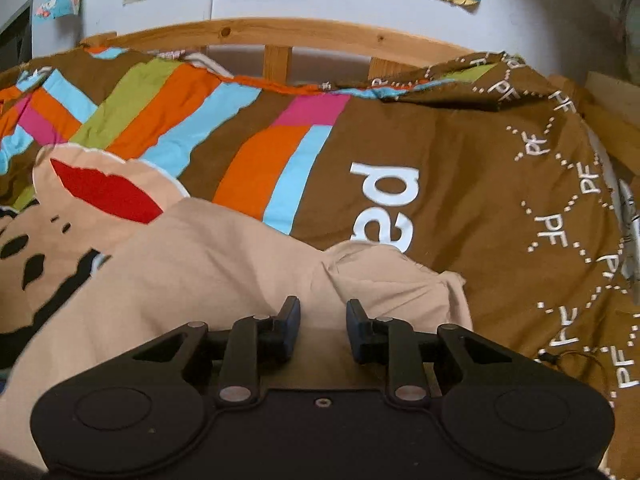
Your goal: Fold large clothes
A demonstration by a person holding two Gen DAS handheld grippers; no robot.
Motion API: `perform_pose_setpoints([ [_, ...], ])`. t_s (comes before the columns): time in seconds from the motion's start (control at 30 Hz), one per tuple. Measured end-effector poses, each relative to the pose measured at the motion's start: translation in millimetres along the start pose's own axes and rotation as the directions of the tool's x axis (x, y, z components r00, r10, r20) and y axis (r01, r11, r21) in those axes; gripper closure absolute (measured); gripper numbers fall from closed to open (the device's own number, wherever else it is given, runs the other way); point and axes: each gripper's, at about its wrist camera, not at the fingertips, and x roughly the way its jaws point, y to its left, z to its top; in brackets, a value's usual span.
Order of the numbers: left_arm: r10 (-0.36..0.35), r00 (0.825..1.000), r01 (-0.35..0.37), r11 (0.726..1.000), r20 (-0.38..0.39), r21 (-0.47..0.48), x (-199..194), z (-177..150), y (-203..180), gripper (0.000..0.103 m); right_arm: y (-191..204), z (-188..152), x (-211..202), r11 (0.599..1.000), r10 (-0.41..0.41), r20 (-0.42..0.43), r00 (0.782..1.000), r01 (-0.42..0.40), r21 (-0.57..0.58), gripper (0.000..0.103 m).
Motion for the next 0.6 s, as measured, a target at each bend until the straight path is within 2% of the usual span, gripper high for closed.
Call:
perform_pose_setpoints([
  [0.07,0.006,1.0,-0.007,1.0,0.005,0.005,-1.7,-0.1,-1.1,0.024,-2.6,3.2,-10.4,1.0,0.008,0.017,1.0,-0.008,0.02,0.075],
  [0.13,0.012,1.0,-0.012,1.0,0.005,0.007,-2.1,0.2,-2.1,0.024,-3.6,8.6,-25.8,0.998,0.049,0.052,0.997,-0.051,0.036,0.075],
  [0.23,0.013,1.0,-0.013,1.0,0.005,0.004,-2.6,-0.3,-3.8,0.024,7.7,21.6,-38.5,0.993,0.115,0.085,0.99,-0.114,-0.011,0.071],
  [0.3,0.015,1.0,-0.015,1.0,0.006,0.007,-2.8,-1.0,-4.8,0.024,19.6,27.0,-37.1,0.987,0.155,0.067,0.986,-0.151,-0.061,0.071],
  [0.37,0.016,1.0,-0.016,1.0,0.006,0.007,-2.7,-1.0,-4.7,0.024,32.7,25.9,-26.5,0.974,0.197,0.005,0.98,-0.195,-0.112,0.07],
  [0.43,0.018,1.0,-0.018,1.0,0.008,0.002,-2.2,-0.6,-3.5,0.024,40.0,20.9,-16.0,0.97,0.19,-0.024,0.981,-0.192,-0.152,0.07],
  [0.53,0.021,1.0,-0.021,1.0,0.007,0.0,-0.2,-0.1,-1.9,0.021,23.1,18.3,-1.5,0.965,0.258,-0.059,0.964,-0.259,-0.027,0.07],
  [0.6,0.024,1.0,-0.024,1.0,0.003,0.01,1.3,0.2,-2.1,0.019,17.9,12.9,-2.2,0.963,0.27,-0.043,0.962,-0.27,0.005,0.07],
])
